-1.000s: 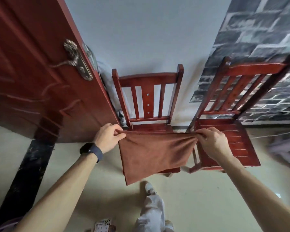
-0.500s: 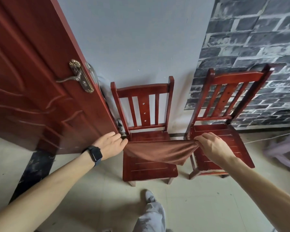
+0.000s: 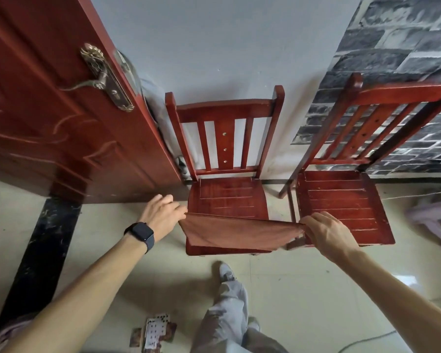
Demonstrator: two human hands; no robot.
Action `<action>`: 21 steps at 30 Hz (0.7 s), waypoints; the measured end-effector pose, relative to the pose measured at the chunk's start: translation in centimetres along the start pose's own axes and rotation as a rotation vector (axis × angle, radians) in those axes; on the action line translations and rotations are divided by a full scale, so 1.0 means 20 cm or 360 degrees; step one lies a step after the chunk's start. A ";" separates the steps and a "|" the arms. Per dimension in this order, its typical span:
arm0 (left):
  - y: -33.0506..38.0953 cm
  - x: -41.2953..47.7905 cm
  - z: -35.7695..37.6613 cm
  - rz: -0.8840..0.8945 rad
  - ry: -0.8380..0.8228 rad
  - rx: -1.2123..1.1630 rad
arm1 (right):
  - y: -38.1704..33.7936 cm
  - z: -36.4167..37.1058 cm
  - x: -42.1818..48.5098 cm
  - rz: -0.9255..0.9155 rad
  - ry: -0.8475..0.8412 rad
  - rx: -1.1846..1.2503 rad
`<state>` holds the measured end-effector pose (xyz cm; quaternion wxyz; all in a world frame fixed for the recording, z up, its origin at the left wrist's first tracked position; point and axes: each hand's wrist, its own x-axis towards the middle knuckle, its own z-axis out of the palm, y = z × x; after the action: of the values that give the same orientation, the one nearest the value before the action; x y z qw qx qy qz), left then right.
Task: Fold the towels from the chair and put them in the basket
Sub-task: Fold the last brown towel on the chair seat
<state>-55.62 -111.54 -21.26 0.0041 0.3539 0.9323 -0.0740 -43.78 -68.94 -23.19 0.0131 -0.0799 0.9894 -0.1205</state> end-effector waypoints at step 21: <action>-0.25 0.29 0.40 -0.0299 0.0222 -0.0050 | 0.04 0.34 0.60 0.0172 0.0049 -0.0157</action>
<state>-63.69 -112.55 -28.77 -0.0622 0.2691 0.9605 -0.0345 -55.41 -71.75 -30.00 0.0003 -0.0250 0.9971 -0.0718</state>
